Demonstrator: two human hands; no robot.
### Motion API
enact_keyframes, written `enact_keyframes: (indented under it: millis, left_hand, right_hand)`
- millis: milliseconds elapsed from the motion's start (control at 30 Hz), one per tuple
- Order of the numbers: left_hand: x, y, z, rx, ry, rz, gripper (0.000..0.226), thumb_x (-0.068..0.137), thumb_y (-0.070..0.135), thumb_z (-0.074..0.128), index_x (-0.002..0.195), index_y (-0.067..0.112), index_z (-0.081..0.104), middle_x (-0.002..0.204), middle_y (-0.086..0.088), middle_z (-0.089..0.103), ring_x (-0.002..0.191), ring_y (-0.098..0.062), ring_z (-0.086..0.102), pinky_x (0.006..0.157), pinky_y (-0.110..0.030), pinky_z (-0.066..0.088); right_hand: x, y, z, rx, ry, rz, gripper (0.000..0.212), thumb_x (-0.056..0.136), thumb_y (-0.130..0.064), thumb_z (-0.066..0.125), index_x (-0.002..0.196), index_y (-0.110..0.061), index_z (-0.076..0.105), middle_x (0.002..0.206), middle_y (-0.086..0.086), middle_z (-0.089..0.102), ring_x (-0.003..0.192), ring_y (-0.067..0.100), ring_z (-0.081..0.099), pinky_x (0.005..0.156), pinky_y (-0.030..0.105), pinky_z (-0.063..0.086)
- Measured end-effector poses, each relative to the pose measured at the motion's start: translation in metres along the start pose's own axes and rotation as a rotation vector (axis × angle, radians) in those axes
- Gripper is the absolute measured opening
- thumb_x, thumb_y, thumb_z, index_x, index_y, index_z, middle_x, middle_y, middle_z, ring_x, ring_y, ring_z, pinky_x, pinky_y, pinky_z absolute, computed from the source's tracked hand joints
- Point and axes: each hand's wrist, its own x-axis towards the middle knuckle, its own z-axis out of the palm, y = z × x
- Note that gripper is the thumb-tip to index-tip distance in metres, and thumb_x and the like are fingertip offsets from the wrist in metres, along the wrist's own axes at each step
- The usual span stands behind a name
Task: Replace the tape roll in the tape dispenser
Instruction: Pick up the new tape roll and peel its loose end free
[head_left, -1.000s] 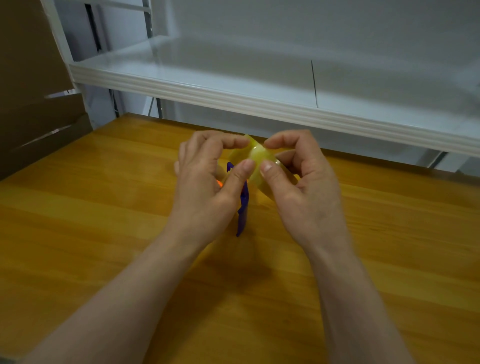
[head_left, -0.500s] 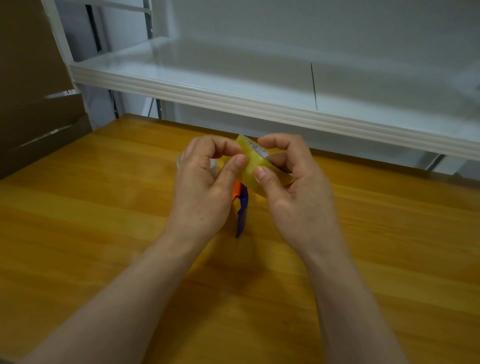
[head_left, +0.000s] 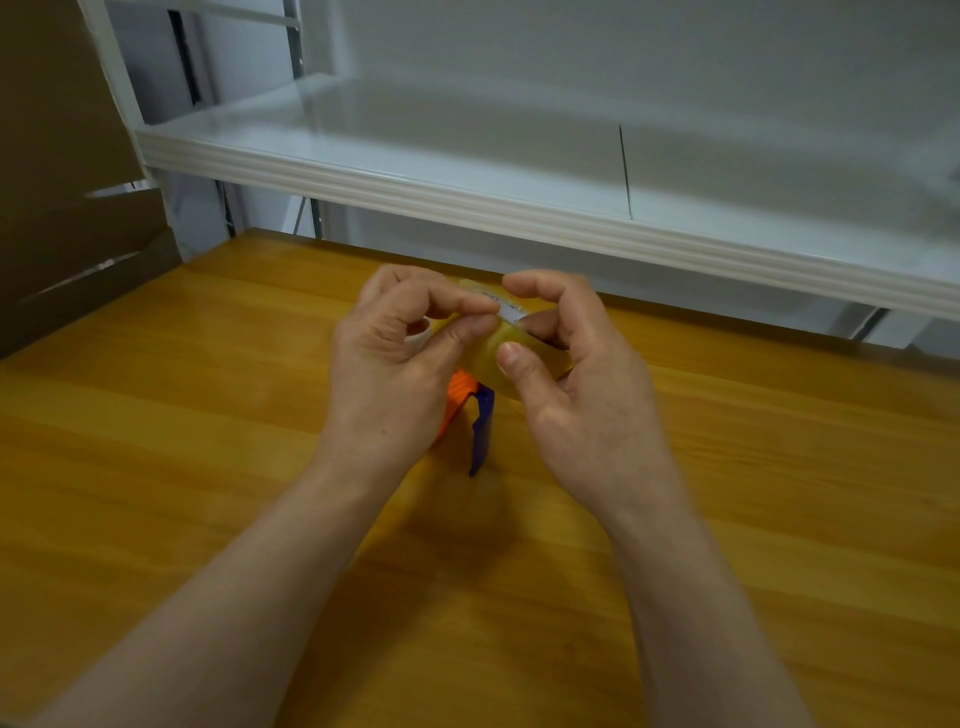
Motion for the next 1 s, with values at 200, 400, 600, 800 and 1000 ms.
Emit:
enact_keyframes:
  millis: [200,400,600,800,1000]
  left_hand:
    - [0.0014,-0.0035,-0.0016,0.122,0.002,0.024,0.012,0.093,0.01,0.064,0.094,0.022,0.063,0.092,0.001,0.066,0.089,-0.012,0.063,0.077,-0.032,0.052]
    - [0.0019,-0.0046,-0.005,0.114,-0.067,-0.03,0.019,0.096,0.024,0.062,0.115,0.02,0.063,0.098,0.005,0.062,0.094,-0.006,0.062,0.079,-0.015,0.048]
    - [-0.0024,-0.0055,-0.0006,0.263,0.017,0.17,0.008,0.089,0.016,0.071,0.097,0.014,0.072,0.095,0.001,0.066,0.093,-0.018,0.062,0.08,-0.04,0.052]
    - [-0.0006,-0.0067,0.001,0.363,0.031,0.143,0.011,0.096,0.016,0.059,0.095,0.027,0.055,0.093,0.012,0.05,0.092,-0.018,0.055,0.079,-0.032,0.047]
    - [-0.0004,-0.0082,-0.0008,0.31,-0.022,0.101,0.021,0.1,0.031,0.054,0.117,0.023,0.063,0.107,0.009,0.051,0.104,-0.015,0.055,0.089,-0.037,0.051]
  right_hand:
    - [-0.0008,-0.0002,-0.0004,0.001,0.016,0.005,0.036,0.098,-0.023,0.064,0.127,-0.041,0.052,0.094,-0.015,0.063,0.083,0.0,0.061,0.064,0.016,0.043]
    - [-0.0005,-0.0007,-0.0012,0.015,0.018,0.021,0.035,0.098,-0.023,0.064,0.125,-0.042,0.05,0.103,-0.012,0.067,0.096,0.006,0.065,0.069,0.023,0.047]
    - [-0.0006,-0.0011,-0.0006,0.018,0.019,0.007,0.035,0.098,-0.022,0.065,0.124,-0.041,0.052,0.104,-0.013,0.068,0.091,0.002,0.062,0.066,0.016,0.04]
    - [-0.0009,-0.001,0.0001,-0.008,0.032,-0.003,0.034,0.098,-0.024,0.065,0.123,-0.042,0.051,0.098,-0.013,0.065,0.081,0.001,0.058,0.063,0.019,0.04]
    - [-0.001,-0.0025,-0.0003,-0.002,0.032,-0.01,0.033,0.098,-0.021,0.065,0.124,-0.039,0.053,0.099,-0.015,0.065,0.087,0.0,0.061,0.065,0.018,0.043]
